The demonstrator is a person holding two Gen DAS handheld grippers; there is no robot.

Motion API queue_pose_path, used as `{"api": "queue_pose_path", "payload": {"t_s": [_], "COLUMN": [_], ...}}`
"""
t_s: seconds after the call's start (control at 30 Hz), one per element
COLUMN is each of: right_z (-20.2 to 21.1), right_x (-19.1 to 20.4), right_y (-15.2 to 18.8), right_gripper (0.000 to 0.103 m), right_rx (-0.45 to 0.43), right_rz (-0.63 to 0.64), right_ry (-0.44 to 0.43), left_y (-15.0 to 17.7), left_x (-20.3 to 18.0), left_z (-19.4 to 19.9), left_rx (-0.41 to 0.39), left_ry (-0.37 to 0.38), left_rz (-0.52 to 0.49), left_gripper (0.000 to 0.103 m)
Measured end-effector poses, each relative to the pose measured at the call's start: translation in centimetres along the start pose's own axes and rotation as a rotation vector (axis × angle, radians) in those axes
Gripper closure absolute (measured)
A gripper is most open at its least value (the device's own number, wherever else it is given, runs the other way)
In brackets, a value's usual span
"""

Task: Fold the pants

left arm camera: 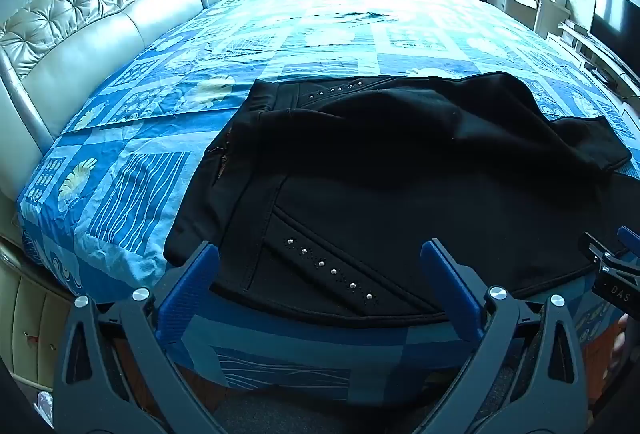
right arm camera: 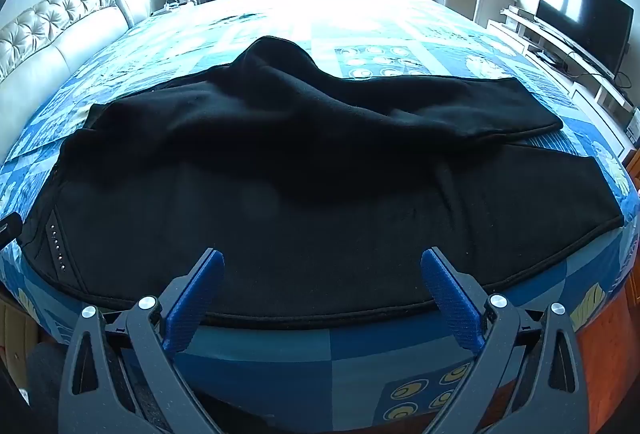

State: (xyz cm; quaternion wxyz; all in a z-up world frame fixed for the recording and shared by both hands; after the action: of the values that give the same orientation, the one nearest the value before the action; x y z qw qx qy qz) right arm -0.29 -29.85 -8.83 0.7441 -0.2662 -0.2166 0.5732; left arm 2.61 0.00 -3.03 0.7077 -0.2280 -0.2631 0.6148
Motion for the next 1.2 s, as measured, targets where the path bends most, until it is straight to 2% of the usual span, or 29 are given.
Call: {"api": "queue_pose_path", "payload": {"t_s": [1.2], "right_z": [-0.49], "right_x": [0.08], "right_y": [0.46], "right_gripper": [0.005], "right_rx": [0.014], "right_rz": [0.015], "right_ry": [0.000], "left_y": [0.43], "left_x": [0.06], "left_z": [-0.38], "left_rx": [0.003], "left_ry": [-0.001], "left_rz": [-0.003], "left_gripper": [0.002]}}
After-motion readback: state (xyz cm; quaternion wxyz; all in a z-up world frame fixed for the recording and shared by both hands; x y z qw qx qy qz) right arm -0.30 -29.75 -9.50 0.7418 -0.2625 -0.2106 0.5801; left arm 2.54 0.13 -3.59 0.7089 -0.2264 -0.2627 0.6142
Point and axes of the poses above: each gripper's, at about its wrist camera, not at the fingertips, and z roughly against the way its jaws point, x to its left, y to its underside, the point moved 4 cm from there along -z, roughly the way its jaws point, and after that the axes turned 1 degree about z, right-handed, at the moved point
